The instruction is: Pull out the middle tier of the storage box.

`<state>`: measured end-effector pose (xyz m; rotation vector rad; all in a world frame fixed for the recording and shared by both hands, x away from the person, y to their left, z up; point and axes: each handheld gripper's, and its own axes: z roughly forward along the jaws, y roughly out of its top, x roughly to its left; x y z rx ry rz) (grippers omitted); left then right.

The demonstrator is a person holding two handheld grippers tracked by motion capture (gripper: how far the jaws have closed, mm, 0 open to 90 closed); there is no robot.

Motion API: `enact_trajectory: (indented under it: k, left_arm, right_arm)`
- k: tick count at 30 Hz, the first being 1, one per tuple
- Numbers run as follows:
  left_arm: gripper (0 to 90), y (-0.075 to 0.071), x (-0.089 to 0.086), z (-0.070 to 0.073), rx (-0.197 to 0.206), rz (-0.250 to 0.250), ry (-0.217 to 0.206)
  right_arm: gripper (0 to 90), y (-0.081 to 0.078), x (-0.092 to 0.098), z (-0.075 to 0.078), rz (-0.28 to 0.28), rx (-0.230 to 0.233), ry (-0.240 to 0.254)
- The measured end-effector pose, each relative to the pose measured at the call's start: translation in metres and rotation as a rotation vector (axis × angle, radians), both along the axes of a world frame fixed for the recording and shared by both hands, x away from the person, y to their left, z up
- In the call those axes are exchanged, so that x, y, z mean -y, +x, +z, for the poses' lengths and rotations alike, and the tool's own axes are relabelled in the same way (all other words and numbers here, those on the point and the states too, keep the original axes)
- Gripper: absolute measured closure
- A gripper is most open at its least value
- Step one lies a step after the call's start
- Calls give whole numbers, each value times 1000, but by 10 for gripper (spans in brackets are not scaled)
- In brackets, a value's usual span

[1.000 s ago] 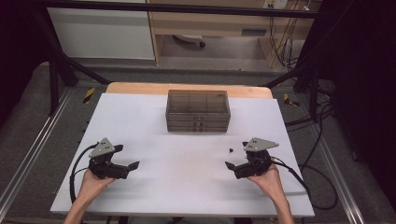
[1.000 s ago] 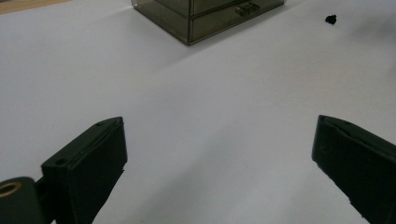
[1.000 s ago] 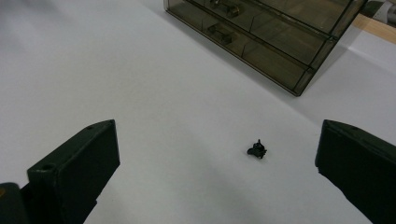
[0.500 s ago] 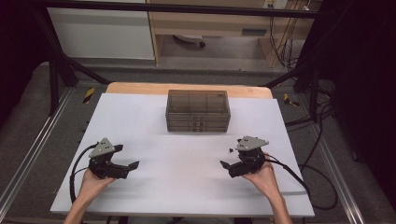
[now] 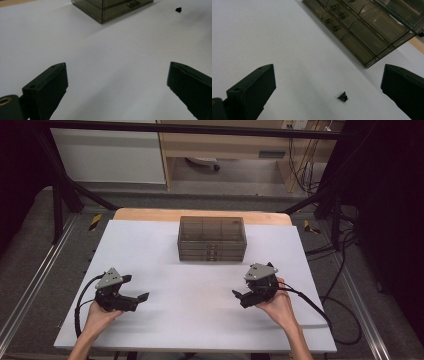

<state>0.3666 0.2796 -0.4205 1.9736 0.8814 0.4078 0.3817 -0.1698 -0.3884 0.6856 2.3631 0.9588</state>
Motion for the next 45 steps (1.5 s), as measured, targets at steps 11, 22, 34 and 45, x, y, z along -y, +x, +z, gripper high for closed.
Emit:
enact_trajectory:
  k: [11,22,34,45]
  left_arm:
    - [28,0,0,0,0,0,0]
    - [27,0,0,-1,-1,0,6]
    - [27,0,1,-1,-3,-3,7]
    - [27,0,1,-1,-3,-4,8]
  right_arm:
    - [4,6,-11,0,34,29,-81]
    - [4,12,-21,1,57,69,-177]
    - [4,17,-33,-1,84,94,-252]
    - [12,21,-41,-1,94,121,-293]
